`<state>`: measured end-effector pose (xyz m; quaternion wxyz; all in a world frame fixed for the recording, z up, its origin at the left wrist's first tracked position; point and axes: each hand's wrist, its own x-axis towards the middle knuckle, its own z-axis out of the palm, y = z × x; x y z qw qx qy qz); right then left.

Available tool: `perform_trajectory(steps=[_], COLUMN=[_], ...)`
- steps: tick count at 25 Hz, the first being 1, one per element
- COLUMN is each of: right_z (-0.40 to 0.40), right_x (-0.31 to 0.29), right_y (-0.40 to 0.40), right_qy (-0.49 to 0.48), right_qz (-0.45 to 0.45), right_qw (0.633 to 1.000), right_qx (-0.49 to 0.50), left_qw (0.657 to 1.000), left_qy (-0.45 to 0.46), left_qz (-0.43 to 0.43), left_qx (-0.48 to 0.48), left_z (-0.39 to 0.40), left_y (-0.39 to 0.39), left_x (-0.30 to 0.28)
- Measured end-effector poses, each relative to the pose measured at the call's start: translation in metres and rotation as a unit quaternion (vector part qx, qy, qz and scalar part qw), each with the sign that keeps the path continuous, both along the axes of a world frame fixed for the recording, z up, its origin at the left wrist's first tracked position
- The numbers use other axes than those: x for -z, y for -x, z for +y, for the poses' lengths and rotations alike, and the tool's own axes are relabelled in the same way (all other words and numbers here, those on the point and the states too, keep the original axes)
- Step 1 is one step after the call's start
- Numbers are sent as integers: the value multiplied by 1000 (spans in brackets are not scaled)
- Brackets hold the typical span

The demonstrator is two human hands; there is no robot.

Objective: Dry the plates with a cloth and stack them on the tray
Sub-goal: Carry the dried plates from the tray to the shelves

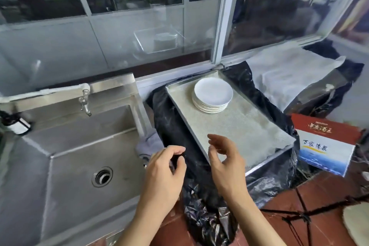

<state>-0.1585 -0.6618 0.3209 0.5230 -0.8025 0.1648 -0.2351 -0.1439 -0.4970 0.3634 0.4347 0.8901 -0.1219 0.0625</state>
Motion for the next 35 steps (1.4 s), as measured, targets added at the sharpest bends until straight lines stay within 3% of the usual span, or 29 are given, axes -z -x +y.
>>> perform_trajectory(steps=[11, 16, 22, 28, 35], right_z=[-143, -213, -267, -289, -295], right_x=[46, 73, 110, 149, 163], right_y=[-178, -249, -329, -381, -410], right_qy=[-23, -36, -19, -21, -100], right_qz=[37, 87, 173, 295, 331], right_qw=[999, 995, 984, 954, 938], right_qx=[12, 26, 32, -42, -36], left_qw=[996, 987, 965, 927, 901], left_qy=[-42, -38, -23, 16, 95], left_qz=[73, 157, 247, 333, 326], left_qx=[5, -15, -89, -174, -270], left_z=[-132, -187, -232, -251, -264], left_y=[-177, -243, -317, -371, -391], left_x=[52, 85, 122, 164, 190])
